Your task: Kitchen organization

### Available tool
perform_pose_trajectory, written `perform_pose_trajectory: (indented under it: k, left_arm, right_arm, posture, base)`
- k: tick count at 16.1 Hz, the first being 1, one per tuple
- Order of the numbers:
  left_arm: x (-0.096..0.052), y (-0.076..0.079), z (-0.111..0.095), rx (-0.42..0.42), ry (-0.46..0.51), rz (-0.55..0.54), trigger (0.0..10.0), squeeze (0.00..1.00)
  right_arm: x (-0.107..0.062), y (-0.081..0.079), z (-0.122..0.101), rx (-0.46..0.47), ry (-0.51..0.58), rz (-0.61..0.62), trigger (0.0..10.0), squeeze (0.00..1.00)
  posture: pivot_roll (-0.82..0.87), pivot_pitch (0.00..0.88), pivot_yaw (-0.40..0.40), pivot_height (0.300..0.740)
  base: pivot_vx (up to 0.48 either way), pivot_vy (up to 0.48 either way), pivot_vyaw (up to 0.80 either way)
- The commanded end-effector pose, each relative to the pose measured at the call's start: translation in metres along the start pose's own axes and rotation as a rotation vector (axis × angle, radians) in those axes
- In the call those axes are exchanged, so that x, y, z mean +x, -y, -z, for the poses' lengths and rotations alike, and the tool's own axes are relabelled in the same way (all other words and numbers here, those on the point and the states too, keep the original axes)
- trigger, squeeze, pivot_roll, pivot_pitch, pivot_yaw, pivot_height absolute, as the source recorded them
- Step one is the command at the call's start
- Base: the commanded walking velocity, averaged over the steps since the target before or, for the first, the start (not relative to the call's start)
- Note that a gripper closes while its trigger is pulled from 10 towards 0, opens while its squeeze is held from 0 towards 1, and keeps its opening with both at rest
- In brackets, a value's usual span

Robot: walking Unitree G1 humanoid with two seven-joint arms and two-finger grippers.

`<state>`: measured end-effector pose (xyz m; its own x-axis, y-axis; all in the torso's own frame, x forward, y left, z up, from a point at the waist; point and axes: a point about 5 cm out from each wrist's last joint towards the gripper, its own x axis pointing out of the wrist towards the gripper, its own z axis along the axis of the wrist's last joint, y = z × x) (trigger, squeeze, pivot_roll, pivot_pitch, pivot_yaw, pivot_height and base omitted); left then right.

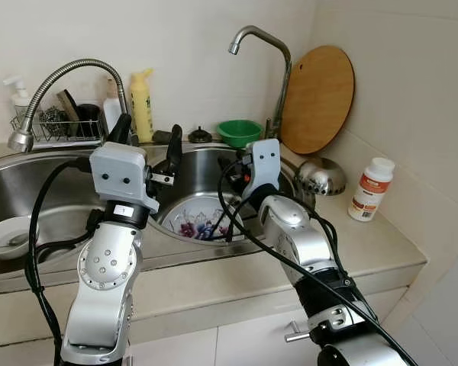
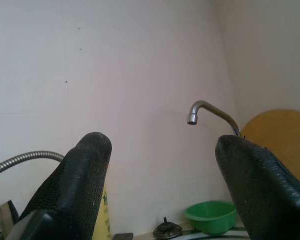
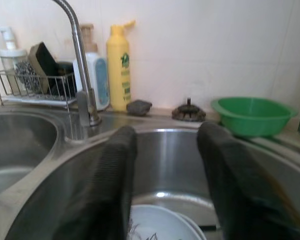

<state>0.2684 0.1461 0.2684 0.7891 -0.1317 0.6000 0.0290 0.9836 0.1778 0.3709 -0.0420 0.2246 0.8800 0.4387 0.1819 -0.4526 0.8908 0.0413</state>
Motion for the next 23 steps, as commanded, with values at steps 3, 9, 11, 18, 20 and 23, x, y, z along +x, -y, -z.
perform_pose_trajectory:
  k: [3, 9, 11, 18, 20, 23]
  left_arm:
    - [0.000, 0.004, 0.000, -0.012, -0.009, 0.015, 10.0, 0.00]
    - [-0.001, 0.004, 0.002, -0.039, -0.028, 0.015, 10.0, 0.00]
    - [-0.001, 0.004, 0.000, -0.044, -0.023, 0.017, 10.0, 0.00]
    - [0.001, 0.006, -0.007, -0.029, 0.014, 0.042, 10.0, 0.00]
    - [0.001, 0.007, -0.008, -0.025, 0.021, 0.045, 10.0, 0.00]
    - [0.001, 0.008, -0.009, -0.026, 0.025, 0.050, 10.0, 0.00]
  right_arm:
    - [-0.004, 0.000, -0.004, 0.076, 0.032, 0.003, 10.0, 1.00]
    - [-0.012, 0.012, -0.037, 0.247, 0.220, 0.103, 10.0, 0.69]
    - [-0.017, 0.015, -0.043, 0.297, 0.268, 0.126, 10.0, 0.00]
    - [-0.025, 0.005, -0.051, 0.282, 0.336, 0.086, 10.0, 0.00]
    - [-0.026, 0.004, -0.052, 0.268, 0.342, 0.085, 10.0, 0.00]
    - [-0.027, 0.002, -0.052, 0.254, 0.346, 0.085, 10.0, 0.00]
  posture:
    - [0.01, 0.000, -0.057, 0.736]
    - [0.01, 0.000, -0.054, 0.736]
    - [0.01, 0.000, -0.056, 0.736]
    - [0.01, 0.000, -0.052, 0.736]
    - [0.02, 0.000, -0.052, 0.736]
    - [0.02, 0.000, -0.052, 0.736]
  base:
    - [0.000, 0.000, 0.00]
    - [0.000, 0.000, 0.00]
    - [0.000, 0.135, 0.00]
    - [0.000, 0.454, 0.00]
    - [0.000, 0.480, 0.00]
    - [0.000, 0.480, 0.00]
